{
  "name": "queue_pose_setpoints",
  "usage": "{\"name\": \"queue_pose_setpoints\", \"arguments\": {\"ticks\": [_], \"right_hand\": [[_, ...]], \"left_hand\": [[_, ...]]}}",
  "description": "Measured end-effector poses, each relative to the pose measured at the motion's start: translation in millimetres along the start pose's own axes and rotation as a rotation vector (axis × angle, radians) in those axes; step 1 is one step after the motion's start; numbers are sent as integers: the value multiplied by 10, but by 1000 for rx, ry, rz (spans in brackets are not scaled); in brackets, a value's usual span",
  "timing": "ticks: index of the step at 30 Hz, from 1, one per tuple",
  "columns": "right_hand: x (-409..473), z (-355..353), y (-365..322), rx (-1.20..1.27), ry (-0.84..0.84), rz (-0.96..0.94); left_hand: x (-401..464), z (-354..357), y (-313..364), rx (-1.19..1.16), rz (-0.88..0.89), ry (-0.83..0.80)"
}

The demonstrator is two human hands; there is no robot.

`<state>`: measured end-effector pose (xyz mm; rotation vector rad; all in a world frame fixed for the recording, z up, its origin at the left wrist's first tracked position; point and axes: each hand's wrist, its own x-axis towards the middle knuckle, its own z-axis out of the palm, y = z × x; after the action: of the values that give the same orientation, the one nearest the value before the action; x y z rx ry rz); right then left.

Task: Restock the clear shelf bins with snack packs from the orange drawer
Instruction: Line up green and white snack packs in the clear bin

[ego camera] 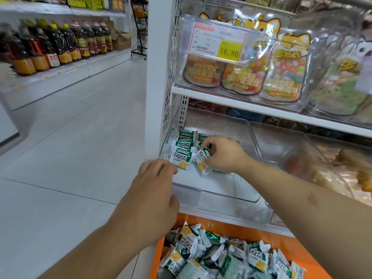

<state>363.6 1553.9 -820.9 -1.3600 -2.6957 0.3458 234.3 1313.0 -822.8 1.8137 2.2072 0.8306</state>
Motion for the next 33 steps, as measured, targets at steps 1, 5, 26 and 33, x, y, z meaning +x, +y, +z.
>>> {"name": "queue_pose_setpoints", "arguments": {"ticks": [1,5,26,33], "right_hand": [[-14,-41,18,30,-3,0],[-81,-204,71,79,4,3],[142,183,38,-60,102,-99],[157,262,37,-112,169,-101]], "left_hand": [[-6,-3,-5,-5,2,0],[-11,-6,-2,-9,-1,-11],[20,46,21,12,-14,-10],[16,45,27,23,-21,-17]]}}
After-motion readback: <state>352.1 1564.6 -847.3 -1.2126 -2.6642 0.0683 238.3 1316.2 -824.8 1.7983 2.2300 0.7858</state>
